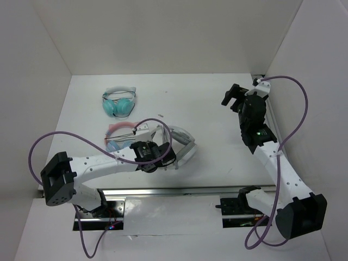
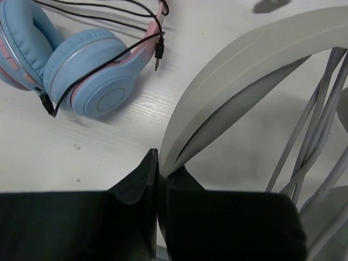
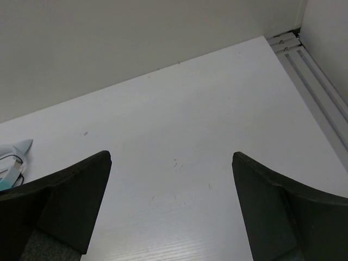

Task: Wrap the headphones

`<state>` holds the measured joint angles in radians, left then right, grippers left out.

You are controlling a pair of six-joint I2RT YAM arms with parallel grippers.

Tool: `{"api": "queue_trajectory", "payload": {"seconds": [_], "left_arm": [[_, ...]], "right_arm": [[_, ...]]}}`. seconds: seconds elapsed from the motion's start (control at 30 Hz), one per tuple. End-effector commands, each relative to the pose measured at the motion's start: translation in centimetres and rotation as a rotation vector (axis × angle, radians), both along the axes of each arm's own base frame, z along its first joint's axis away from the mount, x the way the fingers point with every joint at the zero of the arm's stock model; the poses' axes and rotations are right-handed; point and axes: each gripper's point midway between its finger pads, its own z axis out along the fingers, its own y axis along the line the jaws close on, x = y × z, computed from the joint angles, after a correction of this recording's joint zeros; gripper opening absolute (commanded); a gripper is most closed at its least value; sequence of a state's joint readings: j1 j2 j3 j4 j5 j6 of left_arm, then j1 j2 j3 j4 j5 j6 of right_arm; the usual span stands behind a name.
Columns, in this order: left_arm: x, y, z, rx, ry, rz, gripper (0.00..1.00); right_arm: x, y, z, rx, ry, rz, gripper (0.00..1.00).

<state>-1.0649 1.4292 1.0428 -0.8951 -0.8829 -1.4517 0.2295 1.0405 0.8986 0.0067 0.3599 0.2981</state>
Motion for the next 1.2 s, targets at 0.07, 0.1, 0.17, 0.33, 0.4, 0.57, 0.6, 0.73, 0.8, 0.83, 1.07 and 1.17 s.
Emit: {"api": "queue_trajectory", "payload": {"seconds": [0.07,0.1,0.17,0.33,0.4,0.57,0.6,0.73,0.8,0.83,1.07,1.17], "left_arm": [[-0.2,-0.7,0.8,-0.141,-0.07,0.076,0.0],[-0.6,-0.8,0.7,-0.142,-0.058,0.07,0.0],[-1.0,-0.9,0.9,-0.159,-0.062,0.074,0.0],[-2.2,-2.0,0.6,-0.196,-0.032,0.055,0.0],[-2.6,-2.6,0.4,-0.203,-0.014,0.042,0.0],[-3.3,-3.2,-0.3,-0.215,0.009,0.05,0.0],[-3.3,-3.2,-0.5,-0.216,0.01,0.061,0.0],[-3.2,-3.1,-1.0,-0.204,0.006,0.084,0.0],[-2.4,-3.5,-0.6,-0.195,-0.033,0.093,0.0],[-1.7,-3.2,-1.0,-0.176,-0.045,0.118,0.0],[3.3,-3.3,-4.0,-0.171,-0.053,0.188,0.0],[4.8,-3.7,-5.1,-0.213,-0.04,0.18,0.0]], "right_arm": [[-0.4,-0.2,1.4,0.001,-0.023,-0.013,0.99],[-0.2,-0.2,1.1,-0.001,-0.014,-0.013,0.99],[-0.2,-0.2,1.1,-0.001,-0.014,-0.013,0.99],[-0.4,-0.1,1.2,0.0,-0.014,-0.004,0.99],[-0.5,0.3,1.2,0.0,-0.014,0.005,0.99],[-0.8,0.2,1.1,-0.002,-0.005,0.005,0.99],[-0.8,0.2,1.1,-0.002,-0.005,0.005,0.99],[-1.0,0.2,1.4,0.0,-0.014,0.005,0.99],[-0.9,0.2,1.6,0.002,-0.024,0.005,0.99],[-0.9,0.3,1.6,0.004,-0.024,0.014,0.99],[-0.1,1.4,1.9,0.012,-0.034,0.064,0.99],[0.0,2.0,1.4,0.012,-0.028,0.083,0.99]]}}
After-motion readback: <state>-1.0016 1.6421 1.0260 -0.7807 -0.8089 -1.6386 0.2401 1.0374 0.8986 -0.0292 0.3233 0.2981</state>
